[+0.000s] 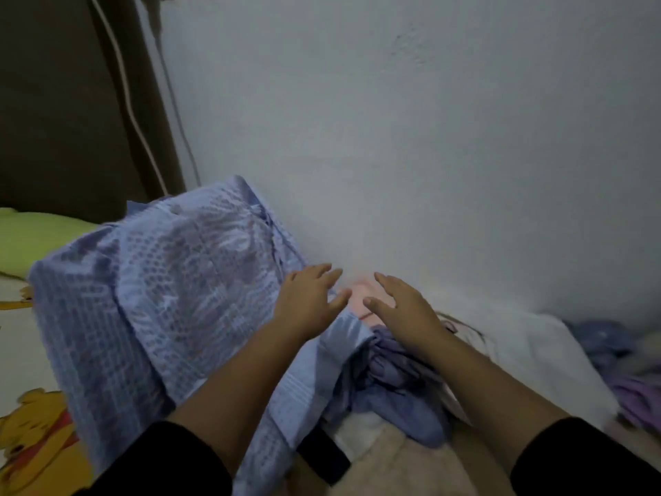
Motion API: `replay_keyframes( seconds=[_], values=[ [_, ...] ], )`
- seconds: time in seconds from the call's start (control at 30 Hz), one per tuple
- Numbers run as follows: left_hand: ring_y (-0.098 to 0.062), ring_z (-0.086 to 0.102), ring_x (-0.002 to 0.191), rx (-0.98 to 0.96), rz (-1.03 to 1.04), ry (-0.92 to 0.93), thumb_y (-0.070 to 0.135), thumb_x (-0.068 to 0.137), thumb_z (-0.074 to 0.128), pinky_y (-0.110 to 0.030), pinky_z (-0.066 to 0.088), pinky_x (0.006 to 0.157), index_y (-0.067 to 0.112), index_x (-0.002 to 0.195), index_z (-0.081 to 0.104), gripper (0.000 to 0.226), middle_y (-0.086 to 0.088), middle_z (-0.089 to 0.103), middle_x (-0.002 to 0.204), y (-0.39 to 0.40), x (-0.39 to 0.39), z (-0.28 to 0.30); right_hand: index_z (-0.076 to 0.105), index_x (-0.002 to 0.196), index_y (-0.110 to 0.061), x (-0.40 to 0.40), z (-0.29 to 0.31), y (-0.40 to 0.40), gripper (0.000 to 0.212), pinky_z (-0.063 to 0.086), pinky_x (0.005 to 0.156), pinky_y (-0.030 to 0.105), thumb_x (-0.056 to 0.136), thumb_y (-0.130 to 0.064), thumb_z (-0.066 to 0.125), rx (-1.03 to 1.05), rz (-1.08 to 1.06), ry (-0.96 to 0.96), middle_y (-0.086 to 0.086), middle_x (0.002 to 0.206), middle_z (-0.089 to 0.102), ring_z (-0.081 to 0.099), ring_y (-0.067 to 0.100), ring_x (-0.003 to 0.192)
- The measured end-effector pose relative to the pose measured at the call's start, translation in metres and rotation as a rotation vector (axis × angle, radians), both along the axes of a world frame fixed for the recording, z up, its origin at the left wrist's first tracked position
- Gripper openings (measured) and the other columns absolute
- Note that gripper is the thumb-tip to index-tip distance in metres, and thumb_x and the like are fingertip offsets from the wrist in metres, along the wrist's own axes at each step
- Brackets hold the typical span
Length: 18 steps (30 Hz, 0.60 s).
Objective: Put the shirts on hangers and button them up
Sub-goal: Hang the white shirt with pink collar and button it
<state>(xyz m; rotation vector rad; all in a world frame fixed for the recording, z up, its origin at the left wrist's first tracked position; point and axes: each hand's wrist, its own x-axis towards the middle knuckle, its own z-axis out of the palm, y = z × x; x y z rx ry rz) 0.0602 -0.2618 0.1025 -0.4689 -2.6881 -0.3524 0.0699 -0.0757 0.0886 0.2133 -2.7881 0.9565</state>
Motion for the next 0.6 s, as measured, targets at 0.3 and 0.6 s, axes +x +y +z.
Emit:
replay_keyframes(
  seconds=[0.3,0.6],
  values=[
    [-0.021,0.057,0.117,0.077,-0.246,-0.114,0.058,0.083,0.037,-0.036,0.046,0.094,0.017,0.124,0.064,0.063,-0.006,0.062,0.126,0.113,0.004,-0.073,0.046,0.138,-0.023,0.037,-0.063,0.136,0.051,0.037,0.106,0.04,0.091,-0.038,0.057,-0.036,-0.18,-0.081,0.001,0.142,0.047,0.046,0.02,0.126],
    [-0.018,0.047,0.126,0.081,-0.321,-0.234,0.055,0.084,0.033,-0.031,0.036,0.102,0.022,0.138,0.049,0.065,0.001,0.053,0.138,0.189,-0.042,-0.109,0.049,0.135,-0.015,0.002,-0.11,0.215,0.048,0.03,0.108,0.03,0.092,-0.033,0.057,-0.125,-0.31,-0.131,0.004,0.139,0.049,0.045,0.02,0.128]
  ],
)
